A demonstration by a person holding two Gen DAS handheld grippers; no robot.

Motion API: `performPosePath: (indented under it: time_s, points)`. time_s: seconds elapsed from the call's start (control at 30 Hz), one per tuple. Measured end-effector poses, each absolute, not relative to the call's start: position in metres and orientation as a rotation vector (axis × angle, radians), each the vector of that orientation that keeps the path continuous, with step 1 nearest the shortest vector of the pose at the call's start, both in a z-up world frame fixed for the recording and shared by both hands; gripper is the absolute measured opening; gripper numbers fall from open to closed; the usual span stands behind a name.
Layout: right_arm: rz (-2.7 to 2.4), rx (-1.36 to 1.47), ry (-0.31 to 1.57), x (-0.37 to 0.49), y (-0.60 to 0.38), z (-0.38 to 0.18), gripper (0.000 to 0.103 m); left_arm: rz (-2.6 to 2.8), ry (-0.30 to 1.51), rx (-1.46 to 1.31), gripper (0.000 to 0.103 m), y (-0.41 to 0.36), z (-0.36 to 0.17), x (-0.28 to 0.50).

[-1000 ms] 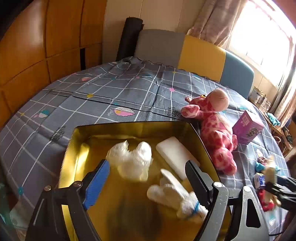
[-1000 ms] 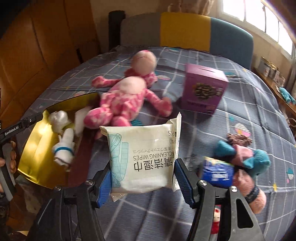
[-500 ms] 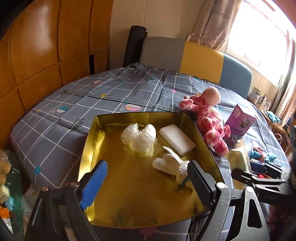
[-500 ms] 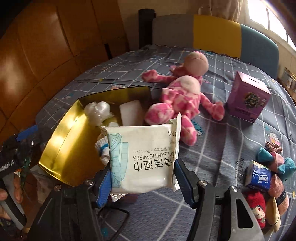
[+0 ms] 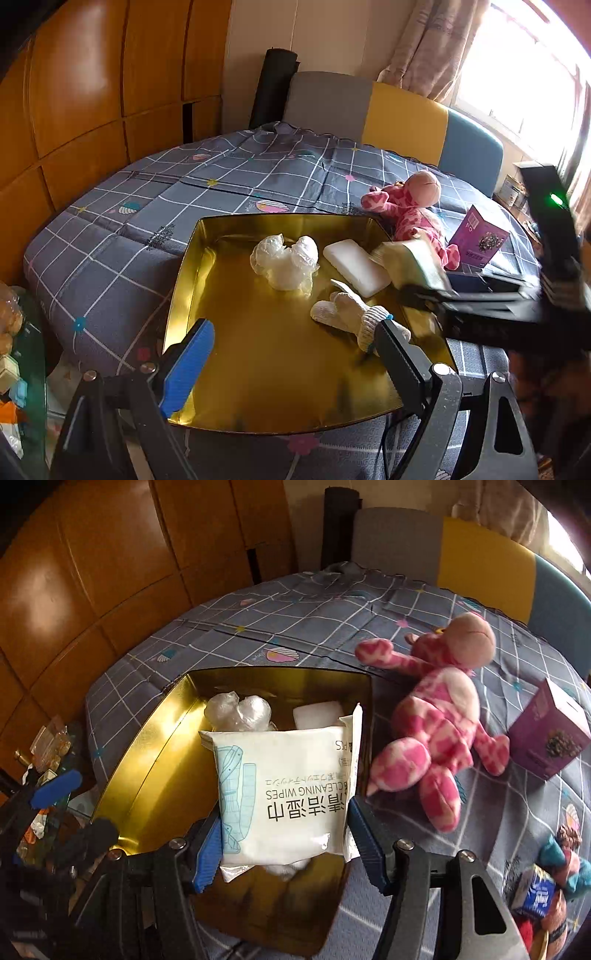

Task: Organize soft objects
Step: 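Lower the wipes packet into the gold tray and open the right gripper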

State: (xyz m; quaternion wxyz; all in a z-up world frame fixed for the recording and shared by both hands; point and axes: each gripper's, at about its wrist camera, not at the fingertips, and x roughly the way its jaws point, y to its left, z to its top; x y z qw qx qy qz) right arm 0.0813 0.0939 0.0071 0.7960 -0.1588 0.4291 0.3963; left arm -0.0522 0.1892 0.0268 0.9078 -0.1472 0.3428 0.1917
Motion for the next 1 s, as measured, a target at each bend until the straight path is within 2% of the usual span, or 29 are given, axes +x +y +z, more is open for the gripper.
performPosePath:
  time_s: [0.4,0.53,0.87,1.0]
  points:
    - [0.793,-0.481,1.000,0.118,0.171,-0.032,0.064,0.428,0.691,-0.235,0.091,0.186,0.031,-0.055]
    - [0.771,-0.507,1.036,0.122,0.180,-0.049,0.069,0.439,0.687,-0.210,0.091,0.185,0.033,-0.057]
    - [0.810,-0.409,1.046,0.122,0.169,-0.038,0.077,0.437,0.686,-0.200,0.091,0.179,0.035,-0.059]
    - [0.811,-0.364,1.019,0.120,0.160,-0.027,0.077,0.434,0.691,-0.204,0.091,0.178,0.034,-0.059]
